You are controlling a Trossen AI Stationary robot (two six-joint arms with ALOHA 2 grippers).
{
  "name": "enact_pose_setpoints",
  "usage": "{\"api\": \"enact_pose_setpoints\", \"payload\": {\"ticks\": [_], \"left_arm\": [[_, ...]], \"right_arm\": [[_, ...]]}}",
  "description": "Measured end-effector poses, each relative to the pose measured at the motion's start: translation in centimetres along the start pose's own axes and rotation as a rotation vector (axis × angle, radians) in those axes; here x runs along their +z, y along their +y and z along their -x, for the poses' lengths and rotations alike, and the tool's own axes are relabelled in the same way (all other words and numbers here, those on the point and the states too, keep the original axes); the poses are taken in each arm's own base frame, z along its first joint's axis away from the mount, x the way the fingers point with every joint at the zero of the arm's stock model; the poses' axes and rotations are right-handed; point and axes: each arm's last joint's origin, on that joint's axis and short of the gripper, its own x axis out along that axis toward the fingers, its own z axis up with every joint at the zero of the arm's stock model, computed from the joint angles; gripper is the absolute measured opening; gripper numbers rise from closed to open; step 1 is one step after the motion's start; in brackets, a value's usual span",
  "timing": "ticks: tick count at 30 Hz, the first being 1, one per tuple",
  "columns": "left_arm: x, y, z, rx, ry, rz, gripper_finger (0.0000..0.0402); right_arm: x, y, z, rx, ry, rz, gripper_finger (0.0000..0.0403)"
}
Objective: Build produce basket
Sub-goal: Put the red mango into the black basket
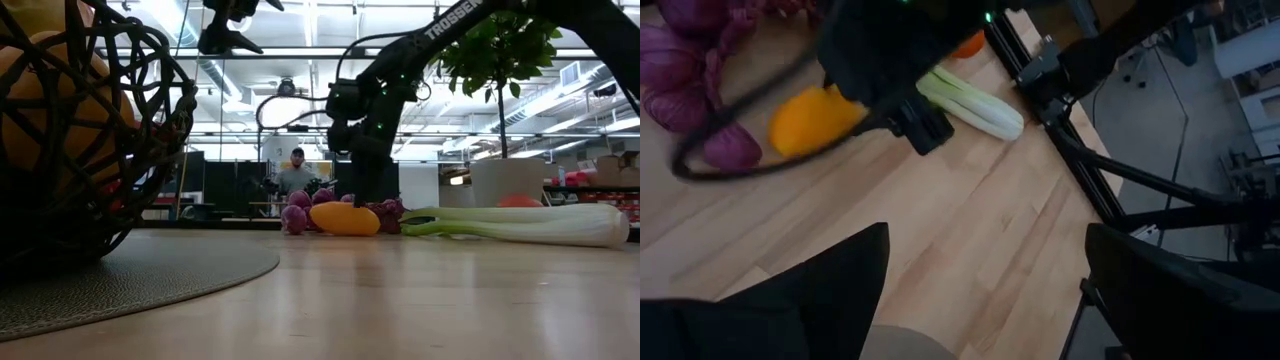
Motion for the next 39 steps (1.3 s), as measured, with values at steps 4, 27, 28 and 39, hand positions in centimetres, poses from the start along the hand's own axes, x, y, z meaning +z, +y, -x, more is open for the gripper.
{"api": "enact_pose_setpoints", "payload": {"ticks": [4, 27, 28, 39], "left_arm": [[0.0, 0.0, 0.0, -0.001, -0.001, 0.002, 0.0343], [-1.2, 0.8, -0.1, 0.264, -0.027, 0.029, 0.0343], [-1.3, 0.9, -0.1, 0.279, -0.022, 0.031, 0.0343], [-2.9, 1.9, 0.6, 0.402, 0.154, -0.032, 0.0343]], "right_arm": [[-0.4, 0.8, -1.2, -0.019, 0.077, 0.014, 0.0284], [0.4, 4.5, -2.2, 0.028, 0.06, -0.123, 0.0234], [0.5, 4.8, -2.2, 0.03, 0.061, -0.123, 0.0232], [0.9, 6.9, 1.1, 0.04, 0.064, -0.236, 0.023]]}}
